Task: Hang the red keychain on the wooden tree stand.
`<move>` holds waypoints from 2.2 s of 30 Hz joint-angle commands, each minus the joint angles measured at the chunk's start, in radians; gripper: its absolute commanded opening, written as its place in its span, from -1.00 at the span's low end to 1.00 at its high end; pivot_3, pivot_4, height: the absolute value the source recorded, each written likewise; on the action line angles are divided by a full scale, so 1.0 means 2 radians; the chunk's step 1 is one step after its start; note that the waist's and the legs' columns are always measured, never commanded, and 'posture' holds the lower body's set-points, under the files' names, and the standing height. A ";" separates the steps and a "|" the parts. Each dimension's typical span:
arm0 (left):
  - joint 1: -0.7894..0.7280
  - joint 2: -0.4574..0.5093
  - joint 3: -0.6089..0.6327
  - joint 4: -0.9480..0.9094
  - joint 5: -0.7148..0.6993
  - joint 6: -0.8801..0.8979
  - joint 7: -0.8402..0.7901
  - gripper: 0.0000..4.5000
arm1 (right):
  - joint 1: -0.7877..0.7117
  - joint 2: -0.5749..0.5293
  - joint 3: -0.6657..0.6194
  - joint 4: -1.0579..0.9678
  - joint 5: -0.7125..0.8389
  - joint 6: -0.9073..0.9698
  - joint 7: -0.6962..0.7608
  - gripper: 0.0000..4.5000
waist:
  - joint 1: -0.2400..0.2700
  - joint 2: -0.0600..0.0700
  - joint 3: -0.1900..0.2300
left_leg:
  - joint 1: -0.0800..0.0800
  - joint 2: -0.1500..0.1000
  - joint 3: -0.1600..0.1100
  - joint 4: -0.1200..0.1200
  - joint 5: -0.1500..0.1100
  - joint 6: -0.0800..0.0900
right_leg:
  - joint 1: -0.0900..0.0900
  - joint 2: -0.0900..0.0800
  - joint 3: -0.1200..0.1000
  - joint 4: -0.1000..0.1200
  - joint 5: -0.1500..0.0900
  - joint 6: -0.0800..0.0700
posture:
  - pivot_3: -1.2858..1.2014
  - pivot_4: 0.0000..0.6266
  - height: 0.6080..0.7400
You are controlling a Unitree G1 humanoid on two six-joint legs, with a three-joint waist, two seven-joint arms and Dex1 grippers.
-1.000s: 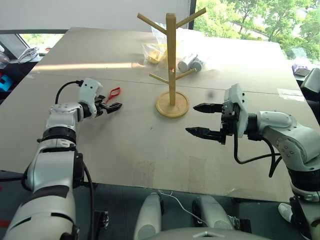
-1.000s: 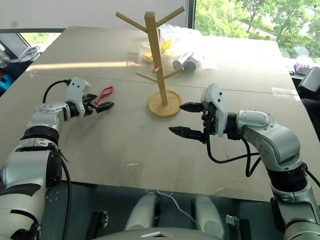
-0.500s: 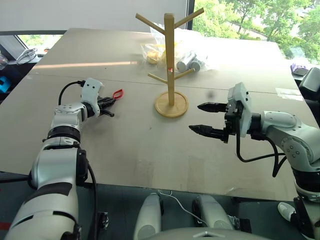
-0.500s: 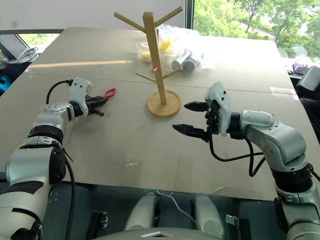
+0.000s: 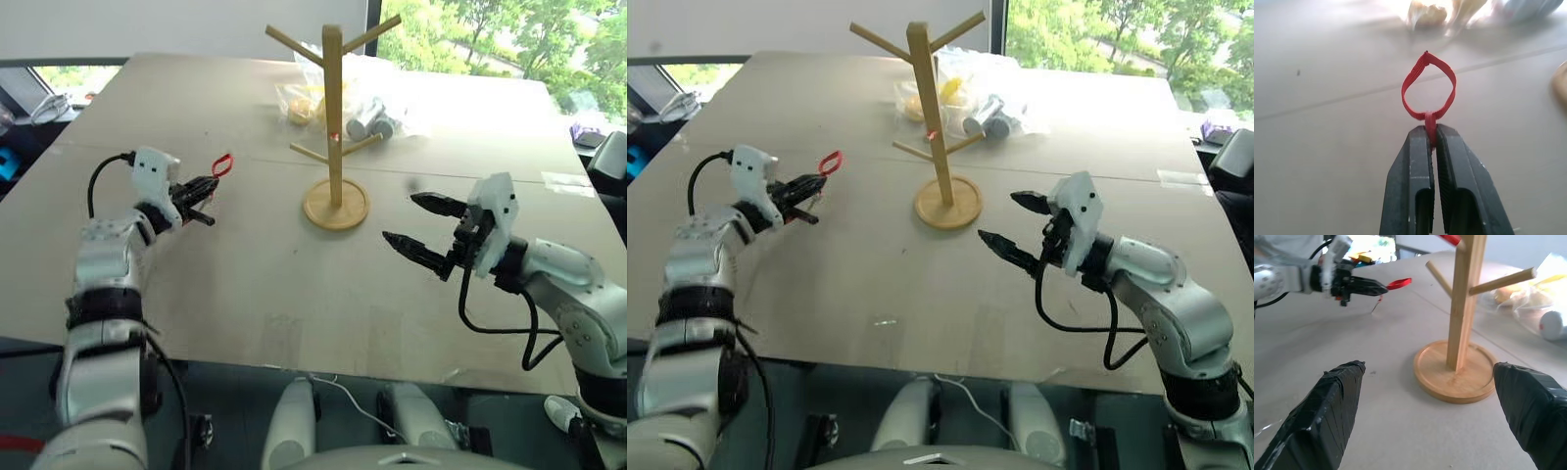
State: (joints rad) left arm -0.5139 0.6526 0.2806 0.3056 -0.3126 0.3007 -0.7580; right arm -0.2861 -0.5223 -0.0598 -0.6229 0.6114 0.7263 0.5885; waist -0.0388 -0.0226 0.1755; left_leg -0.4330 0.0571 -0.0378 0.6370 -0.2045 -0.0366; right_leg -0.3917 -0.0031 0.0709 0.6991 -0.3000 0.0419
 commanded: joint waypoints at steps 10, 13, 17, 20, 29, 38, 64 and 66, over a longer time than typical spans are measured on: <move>0.062 -0.016 -0.071 -0.470 -0.046 0.087 0.085 -0.99 | 0.020 -0.044 -0.051 -0.067 0.060 0.001 -0.001 1.00 | 0.003 0.000 0.000 | 0.002 -0.001 -0.001 0.001 0.000 0.000 | 0.003 0.000 -0.001 -0.001 0.000 0.000 | 0.03 -0.52 1.00; 0.037 -0.019 -0.100 -0.459 -0.017 0.041 0.074 -0.99 | 0.016 -0.055 -0.056 -0.069 0.073 0.003 0.000 1.00 | 0.000 0.000 0.000 | 0.002 -0.001 -0.001 0.001 0.000 0.000 | 0.003 0.001 0.000 -0.001 0.000 0.000 | 0.03 -0.52 1.00; 0.018 -0.027 -0.125 -0.414 0.015 -0.012 0.064 -0.99 | 0.013 -0.059 -0.053 -0.072 0.075 0.001 -0.012 1.00 | 0.000 0.000 0.000 | 0.002 -0.001 -0.001 0.001 0.000 0.000 | 0.003 0.001 0.000 -0.001 0.000 0.000 | 0.03 -0.52 1.00; 0.015 -0.025 -0.125 -0.374 0.036 -0.055 0.058 -0.99 | 0.030 -0.058 -0.055 -0.082 0.072 -0.002 -0.024 1.00 | 0.000 0.000 0.000 | 0.002 -0.001 -0.001 0.001 0.000 0.000 | 0.003 0.001 0.000 -0.001 0.000 0.000 | 0.03 -0.52 1.00; 0.026 -0.016 -0.128 -0.324 0.073 -0.120 0.041 -0.99 | 0.057 -0.058 -0.062 -0.088 0.070 -0.012 -0.038 1.00 | 0.001 0.000 0.000 | 0.002 -0.001 -0.001 0.000 0.000 0.000 | 0.003 0.001 0.000 -0.002 0.000 0.000 | 0.03 -0.52 1.00; 0.027 -0.023 -0.140 -0.297 0.103 -0.147 0.044 -0.99 | 0.069 -0.060 -0.068 -0.089 0.071 -0.020 -0.039 1.00 | 0.001 0.000 0.000 | 0.002 -0.001 -0.001 0.000 0.000 0.001 | 0.003 0.001 0.000 -0.002 0.000 0.000 | 0.03 -0.52 1.00; 0.003 -0.023 -0.141 -0.265 0.102 -0.066 0.018 0.98 | 0.038 -0.062 -0.044 -0.069 0.060 -0.017 -0.043 1.00 | 0.000 0.000 0.000 | 0.002 -0.001 -0.001 0.000 0.000 0.001 | 0.003 0.001 0.000 -0.002 0.000 0.000 | 0.03 -0.52 1.00; 0.003 -0.010 -0.130 -0.265 0.078 -0.036 0.001 0.98 | 0.032 -0.068 -0.043 -0.060 0.059 -0.018 -0.033 1.00 | -0.001 0.000 0.000 | 0.002 -0.001 -0.001 0.000 0.000 0.001 | 0.003 0.001 0.000 -0.001 0.000 0.000 | 0.03 -0.52 1.00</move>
State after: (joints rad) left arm -0.5031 0.6093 -0.0293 -0.1883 -0.1072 0.1869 -0.7295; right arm -0.2051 -0.6445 -0.1344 -0.7411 0.7290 0.7083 0.5040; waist -0.0401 -0.0226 0.1753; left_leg -0.4294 0.0560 -0.0389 0.6380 -0.2050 -0.0356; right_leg -0.3865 -0.0012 0.0704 0.6962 -0.3002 0.0422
